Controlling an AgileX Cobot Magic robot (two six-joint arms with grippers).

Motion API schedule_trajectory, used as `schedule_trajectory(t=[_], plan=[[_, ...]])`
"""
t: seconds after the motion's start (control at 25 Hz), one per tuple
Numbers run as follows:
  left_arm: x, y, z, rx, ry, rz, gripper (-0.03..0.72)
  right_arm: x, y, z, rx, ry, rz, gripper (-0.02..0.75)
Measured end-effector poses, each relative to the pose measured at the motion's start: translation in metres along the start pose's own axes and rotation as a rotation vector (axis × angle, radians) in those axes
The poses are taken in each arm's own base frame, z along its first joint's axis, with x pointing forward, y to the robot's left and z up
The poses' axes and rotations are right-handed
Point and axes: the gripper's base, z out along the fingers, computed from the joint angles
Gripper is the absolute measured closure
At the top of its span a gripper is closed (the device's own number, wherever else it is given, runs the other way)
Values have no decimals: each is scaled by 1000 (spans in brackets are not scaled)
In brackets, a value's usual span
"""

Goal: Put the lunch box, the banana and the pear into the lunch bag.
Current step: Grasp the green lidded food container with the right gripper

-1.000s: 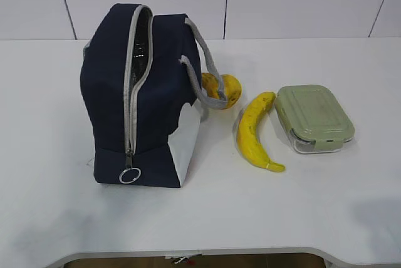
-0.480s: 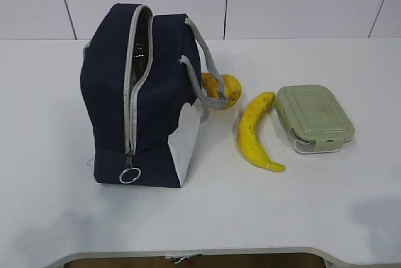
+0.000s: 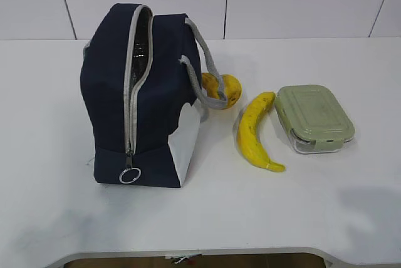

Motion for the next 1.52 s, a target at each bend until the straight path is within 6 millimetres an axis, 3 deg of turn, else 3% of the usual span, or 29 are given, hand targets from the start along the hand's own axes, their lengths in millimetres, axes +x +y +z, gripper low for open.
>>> schedule_trajectory(t=[0.28,0.68,1.08,1.52], plan=[[0,0,0,0,0,0,445,-15,9,16,-89,125,124,335],[0,0,0,0,0,0,445,-60,14,38,-118,230,199,335],[0,0,0,0,0,0,445,-104,9,80,-65,434,177,335],[0,0,0,0,0,0,445,-133,5,137,-107,582,85,335]])
